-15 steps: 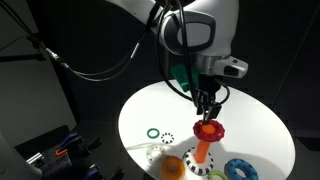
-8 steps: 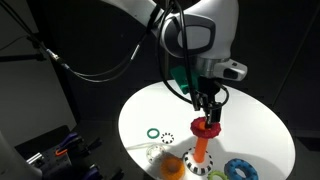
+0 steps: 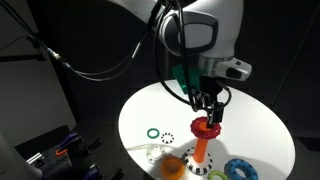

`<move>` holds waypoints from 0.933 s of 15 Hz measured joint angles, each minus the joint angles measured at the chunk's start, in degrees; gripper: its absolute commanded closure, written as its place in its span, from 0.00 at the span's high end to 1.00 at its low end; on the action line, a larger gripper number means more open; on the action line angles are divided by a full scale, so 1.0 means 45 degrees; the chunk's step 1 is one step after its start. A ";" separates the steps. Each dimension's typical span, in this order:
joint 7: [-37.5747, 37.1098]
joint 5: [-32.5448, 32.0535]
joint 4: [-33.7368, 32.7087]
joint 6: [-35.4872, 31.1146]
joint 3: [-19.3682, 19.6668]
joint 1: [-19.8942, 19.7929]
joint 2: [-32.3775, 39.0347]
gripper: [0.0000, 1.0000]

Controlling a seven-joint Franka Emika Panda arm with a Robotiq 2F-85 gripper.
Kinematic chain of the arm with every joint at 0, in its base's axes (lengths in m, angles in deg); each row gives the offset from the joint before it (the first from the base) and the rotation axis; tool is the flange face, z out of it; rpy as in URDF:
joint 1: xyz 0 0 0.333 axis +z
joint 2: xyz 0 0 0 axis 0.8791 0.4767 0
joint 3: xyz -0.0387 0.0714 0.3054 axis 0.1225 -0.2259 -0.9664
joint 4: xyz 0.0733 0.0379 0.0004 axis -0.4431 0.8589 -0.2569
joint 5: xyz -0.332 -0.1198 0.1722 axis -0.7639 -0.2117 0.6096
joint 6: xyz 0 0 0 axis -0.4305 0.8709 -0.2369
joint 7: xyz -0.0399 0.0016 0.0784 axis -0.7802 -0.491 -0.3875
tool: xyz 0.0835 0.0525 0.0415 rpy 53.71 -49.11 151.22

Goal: Put the pink circular object on the orange object

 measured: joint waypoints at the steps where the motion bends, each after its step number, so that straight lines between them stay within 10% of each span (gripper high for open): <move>1: 0.0015 0.0003 0.0000 0.0000 0.0005 -0.0086 -0.0066 1.00; 14: 0.0254 -0.0007 0.0281 -0.0011 0.0611 -0.0710 -0.0762 1.00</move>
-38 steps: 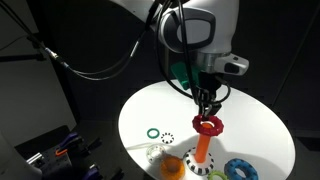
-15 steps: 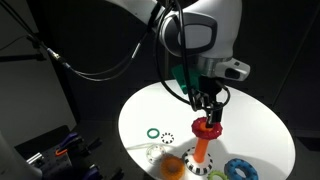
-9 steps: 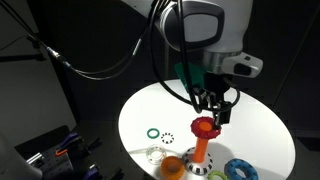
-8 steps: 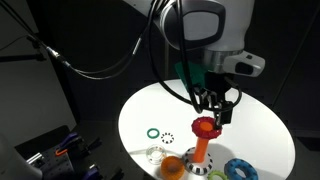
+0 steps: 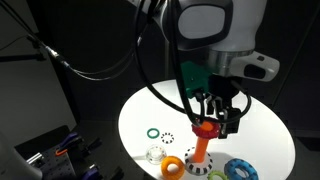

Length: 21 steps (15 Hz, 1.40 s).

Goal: Put the pink circular object on the orange object

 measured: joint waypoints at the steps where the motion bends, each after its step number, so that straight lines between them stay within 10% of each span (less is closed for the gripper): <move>1: 0.0000 -0.0007 0.0057 -0.0008 0.0041 -0.0036 0.0000 1.00; 21: 0.0000 -0.0021 0.0615 -0.1830 0.0347 -0.0251 0.0443 1.00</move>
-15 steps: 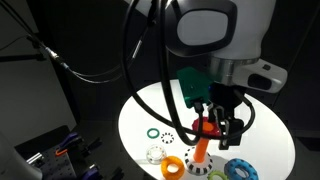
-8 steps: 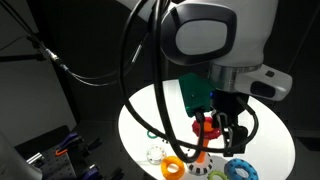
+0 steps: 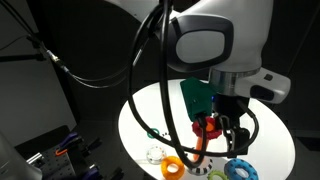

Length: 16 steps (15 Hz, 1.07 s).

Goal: Put the pink circular object on the orange object

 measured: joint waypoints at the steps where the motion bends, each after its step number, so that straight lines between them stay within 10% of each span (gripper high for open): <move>1: 0.0000 0.0002 0.0024 -0.0091 -0.0022 0.0000 0.0038 1.00; 16: 0.0759 0.0012 0.0383 0.0239 -0.0280 0.0000 -0.0079 1.00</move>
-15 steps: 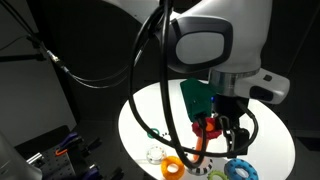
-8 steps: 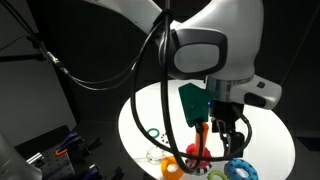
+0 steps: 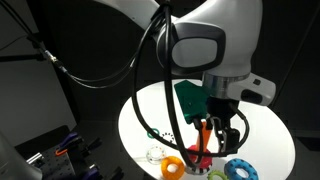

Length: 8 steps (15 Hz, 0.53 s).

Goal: Put the pink circular object on the orange object

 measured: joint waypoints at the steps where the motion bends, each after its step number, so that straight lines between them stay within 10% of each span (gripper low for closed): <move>1: 0.0229 0.0000 0.0065 0.0250 0.0000 -0.0001 -0.0172 1.00; 8: 0.1765 -0.0158 0.0729 0.2097 0.0045 -0.0005 -0.1776 1.00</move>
